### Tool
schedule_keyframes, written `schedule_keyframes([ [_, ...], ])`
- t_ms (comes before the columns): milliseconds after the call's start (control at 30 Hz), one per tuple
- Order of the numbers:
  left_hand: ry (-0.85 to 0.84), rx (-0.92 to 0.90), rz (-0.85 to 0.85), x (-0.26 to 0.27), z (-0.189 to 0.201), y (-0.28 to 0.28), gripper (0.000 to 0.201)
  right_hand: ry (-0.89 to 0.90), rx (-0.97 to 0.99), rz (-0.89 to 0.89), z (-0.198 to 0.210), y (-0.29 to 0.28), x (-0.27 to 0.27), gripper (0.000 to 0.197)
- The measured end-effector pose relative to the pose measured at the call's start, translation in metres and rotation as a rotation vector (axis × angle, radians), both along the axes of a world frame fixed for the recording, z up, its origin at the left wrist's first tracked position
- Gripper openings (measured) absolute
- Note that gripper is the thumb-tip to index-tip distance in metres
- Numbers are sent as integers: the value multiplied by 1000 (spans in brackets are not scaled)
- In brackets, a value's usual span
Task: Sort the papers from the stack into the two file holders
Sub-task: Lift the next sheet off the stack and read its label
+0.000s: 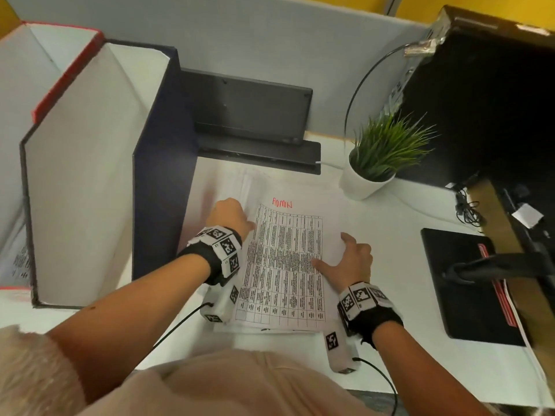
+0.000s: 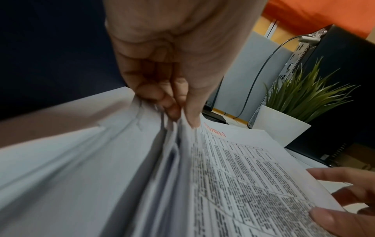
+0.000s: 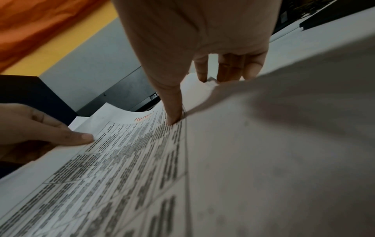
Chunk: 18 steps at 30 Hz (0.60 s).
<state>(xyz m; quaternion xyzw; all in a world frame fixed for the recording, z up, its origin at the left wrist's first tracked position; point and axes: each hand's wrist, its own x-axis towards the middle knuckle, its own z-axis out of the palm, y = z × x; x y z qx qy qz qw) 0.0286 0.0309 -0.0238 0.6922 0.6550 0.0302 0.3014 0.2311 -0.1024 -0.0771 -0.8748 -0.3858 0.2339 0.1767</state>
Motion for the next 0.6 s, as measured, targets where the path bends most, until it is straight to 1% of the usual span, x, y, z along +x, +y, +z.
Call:
schedule_keyframes([
  [33, -8, 13, -11, 0, -1, 0, 39, -30, 7, 8, 2, -1, 0, 98],
  [100, -8, 25, -34, -2, -3, -1, 43, -48, 81, 43, 5, -1, 0, 95],
  [167, -26, 92, -53, -6, -3, -7, 38, 50, 199, 80, 8, -1, 0, 90],
  [200, -52, 160, -78, -9, -3, -11, 28, 129, 244, 82, 10, 0, 1, 88],
  [233, -109, 251, -115, -11, -2, -14, 18, 202, 269, 72, 11, 2, 1, 88],
  [267, -186, 332, -150, -13, -2, -17, 18, 262, 273, 54, 12, 2, 1, 89],
  [300, -271, 387, -180, -15, -2, -20, 24, 312, 266, 29, 13, 4, 2, 91],
  [333, -364, 404, -186, -16, -1, -24, 26, 357, 255, -1, 13, 4, 2, 93],
  [400, -514, 364, -120, -18, 0, -27, 26, 452, 238, -64, 15, 5, 4, 99],
  [467, -619, 250, -18, -19, -1, -27, 27, 509, 225, -109, 17, 5, 7, 101],
  [533, -669, 125, 28, -21, 0, -23, 28, 520, 229, -120, 21, 5, 9, 101],
  [600, -692, 16, 21, -23, 1, -19, 32, 545, 255, -126, 25, 4, 10, 95],
])
